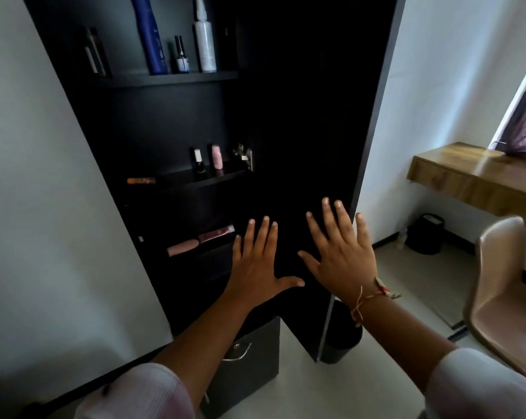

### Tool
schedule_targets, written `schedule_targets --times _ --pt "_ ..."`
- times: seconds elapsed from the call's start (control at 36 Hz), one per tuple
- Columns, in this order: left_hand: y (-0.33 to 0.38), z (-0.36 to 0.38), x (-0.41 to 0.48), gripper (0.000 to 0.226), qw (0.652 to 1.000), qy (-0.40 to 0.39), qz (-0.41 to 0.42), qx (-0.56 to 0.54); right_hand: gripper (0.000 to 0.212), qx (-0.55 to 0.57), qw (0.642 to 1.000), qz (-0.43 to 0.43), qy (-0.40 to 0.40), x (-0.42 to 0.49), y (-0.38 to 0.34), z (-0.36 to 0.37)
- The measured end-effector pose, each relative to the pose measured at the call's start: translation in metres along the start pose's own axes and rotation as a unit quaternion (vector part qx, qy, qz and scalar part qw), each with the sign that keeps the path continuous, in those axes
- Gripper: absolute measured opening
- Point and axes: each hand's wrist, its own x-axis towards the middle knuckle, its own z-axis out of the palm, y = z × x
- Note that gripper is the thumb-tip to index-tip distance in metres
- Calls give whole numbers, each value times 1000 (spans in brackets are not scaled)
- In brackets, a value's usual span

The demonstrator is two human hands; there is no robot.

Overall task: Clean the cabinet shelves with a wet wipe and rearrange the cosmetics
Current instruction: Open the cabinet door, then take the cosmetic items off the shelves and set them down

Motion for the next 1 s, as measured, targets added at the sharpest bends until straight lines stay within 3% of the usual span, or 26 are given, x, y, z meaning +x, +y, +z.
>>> schedule_targets --times 0.53,0.75,1.0 --pt "-32 3 2 124 998 26 -51 28 82 76 994 72 -9 4 -27 -11" --pt "-67 10 -6 106 995 5 -99 26 80 148 988 33 8 29 -68 -8" --pt "-149 41 -11 95 985 -33 -167 18 73 238 967 8 -85 77 -134 39"
